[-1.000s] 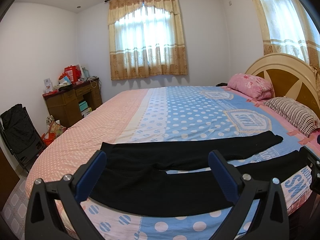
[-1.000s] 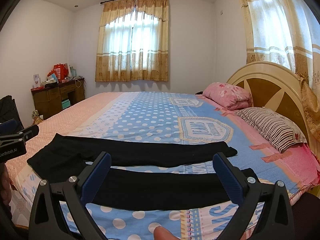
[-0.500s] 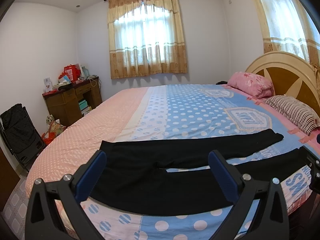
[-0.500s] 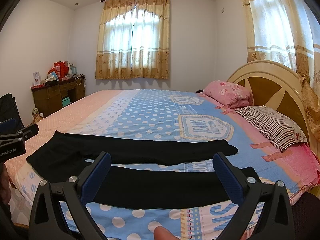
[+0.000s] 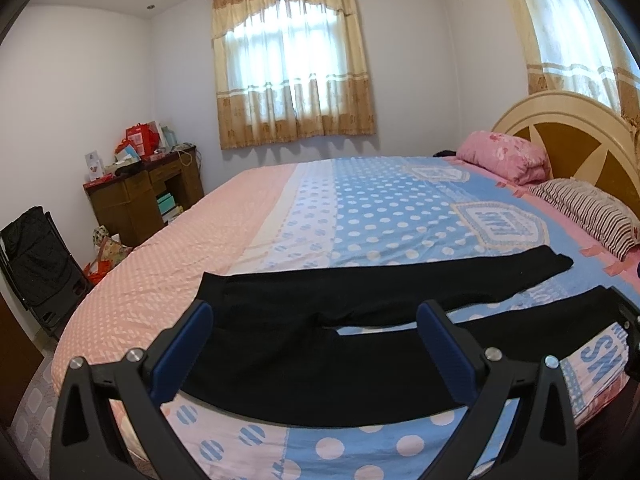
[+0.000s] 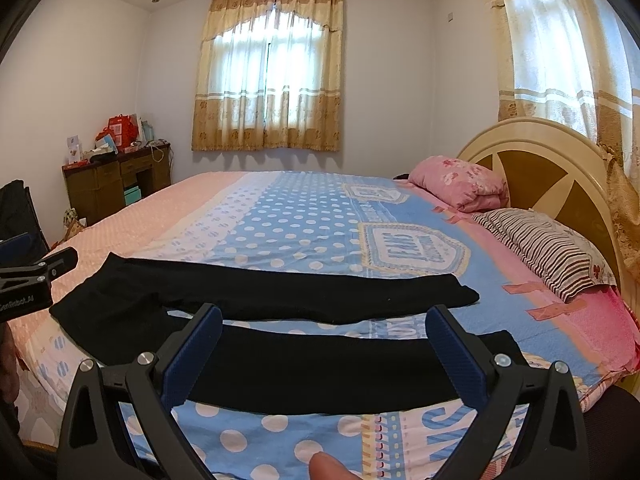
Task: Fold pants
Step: 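Lower both tools onto the black pants and close them on the fabric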
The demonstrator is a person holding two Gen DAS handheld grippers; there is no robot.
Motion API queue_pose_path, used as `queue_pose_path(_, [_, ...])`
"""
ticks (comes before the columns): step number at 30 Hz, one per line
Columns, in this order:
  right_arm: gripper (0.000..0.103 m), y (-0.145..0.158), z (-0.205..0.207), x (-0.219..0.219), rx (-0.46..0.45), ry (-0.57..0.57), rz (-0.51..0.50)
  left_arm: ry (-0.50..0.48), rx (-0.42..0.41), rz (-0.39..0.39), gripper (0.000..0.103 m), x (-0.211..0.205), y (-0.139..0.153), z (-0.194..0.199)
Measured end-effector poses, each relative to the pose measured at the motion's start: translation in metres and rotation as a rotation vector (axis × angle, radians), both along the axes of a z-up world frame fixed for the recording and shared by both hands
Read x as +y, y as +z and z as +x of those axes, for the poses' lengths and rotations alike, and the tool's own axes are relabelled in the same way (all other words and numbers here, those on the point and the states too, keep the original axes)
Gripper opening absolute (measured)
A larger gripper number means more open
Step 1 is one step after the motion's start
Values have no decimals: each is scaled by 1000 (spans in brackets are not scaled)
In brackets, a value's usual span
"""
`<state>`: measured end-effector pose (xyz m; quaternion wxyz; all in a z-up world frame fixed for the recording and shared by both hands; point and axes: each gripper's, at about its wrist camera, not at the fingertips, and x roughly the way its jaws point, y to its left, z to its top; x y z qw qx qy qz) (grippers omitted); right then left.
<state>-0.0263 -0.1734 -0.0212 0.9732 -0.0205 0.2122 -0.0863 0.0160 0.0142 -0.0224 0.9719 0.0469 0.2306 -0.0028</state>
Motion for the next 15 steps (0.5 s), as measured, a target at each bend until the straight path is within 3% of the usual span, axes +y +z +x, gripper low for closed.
queue_pose_path(5, [102, -23, 20, -4, 62, 15, 5, 3, 72, 55, 103, 16, -26, 40])
queue_pose_path(11, [102, -62, 57, -16, 171, 6, -34, 104, 183, 115, 103, 83, -61, 122])
queue_pose_path(15, [102, -75, 81, -39, 204, -17, -8, 153, 240, 151, 101, 135, -79, 182])
